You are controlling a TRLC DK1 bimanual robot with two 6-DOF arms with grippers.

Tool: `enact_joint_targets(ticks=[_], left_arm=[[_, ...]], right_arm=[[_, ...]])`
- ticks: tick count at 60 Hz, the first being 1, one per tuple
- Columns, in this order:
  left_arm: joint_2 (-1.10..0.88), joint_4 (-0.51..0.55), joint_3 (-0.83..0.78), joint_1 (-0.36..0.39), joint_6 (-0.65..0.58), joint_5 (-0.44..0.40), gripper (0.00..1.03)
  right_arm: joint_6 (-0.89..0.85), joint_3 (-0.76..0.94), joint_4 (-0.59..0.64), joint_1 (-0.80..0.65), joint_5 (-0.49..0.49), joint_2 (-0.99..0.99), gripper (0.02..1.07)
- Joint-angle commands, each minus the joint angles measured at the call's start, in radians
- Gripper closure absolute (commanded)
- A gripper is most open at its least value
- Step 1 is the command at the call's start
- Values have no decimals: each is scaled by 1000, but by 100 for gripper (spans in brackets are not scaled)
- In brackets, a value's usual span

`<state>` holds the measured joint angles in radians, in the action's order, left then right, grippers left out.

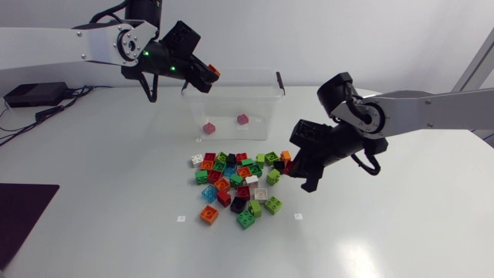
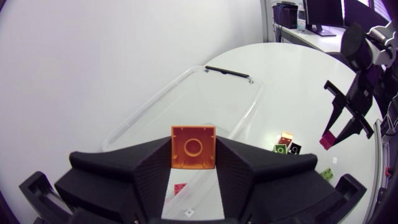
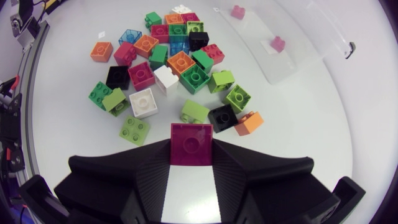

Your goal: Place the duplo bricks in the container

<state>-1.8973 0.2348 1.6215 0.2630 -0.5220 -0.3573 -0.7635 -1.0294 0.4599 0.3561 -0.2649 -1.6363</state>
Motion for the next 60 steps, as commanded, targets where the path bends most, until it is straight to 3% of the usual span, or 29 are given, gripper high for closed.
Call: enact_joint_targets(ticks=[1, 21, 25, 29, 31, 32, 33, 35, 50, 60], left_arm=[[-60, -17, 72, 2, 51, 12, 65], [-218, -52, 227, -8, 128, 58, 63], [-240, -52, 248, -11, 140, 58, 58], [-250, -52, 258, -11, 146, 63, 42], [-252, -52, 259, -10, 146, 73, 25], [-252, -52, 259, -10, 146, 75, 24], [-250, -52, 258, -10, 146, 84, 11], [-246, -52, 252, -10, 145, 87, 6], [-100, -78, 155, -42, 163, 95, 5], [98, -101, -34, -44, 114, 92, 5]], right_arm=[[-5, -29, 39, 17, 1, 38, 84], [55, -124, 77, 41, 0, 76, 84], [72, -150, 77, 43, 0, 73, 84], [93, -181, 77, 43, 0, 69, 84], [102, -196, 77, 46, 0, 66, 84], [104, -198, 77, 46, 0, 66, 84], [110, -210, 77, 46, 0, 62, 84], [118, -227, 77, 47, 0, 58, 84], [190, -367, 59, 49, -4, -2, 84], [231, -466, 37, 53, -5, -66, 84]])
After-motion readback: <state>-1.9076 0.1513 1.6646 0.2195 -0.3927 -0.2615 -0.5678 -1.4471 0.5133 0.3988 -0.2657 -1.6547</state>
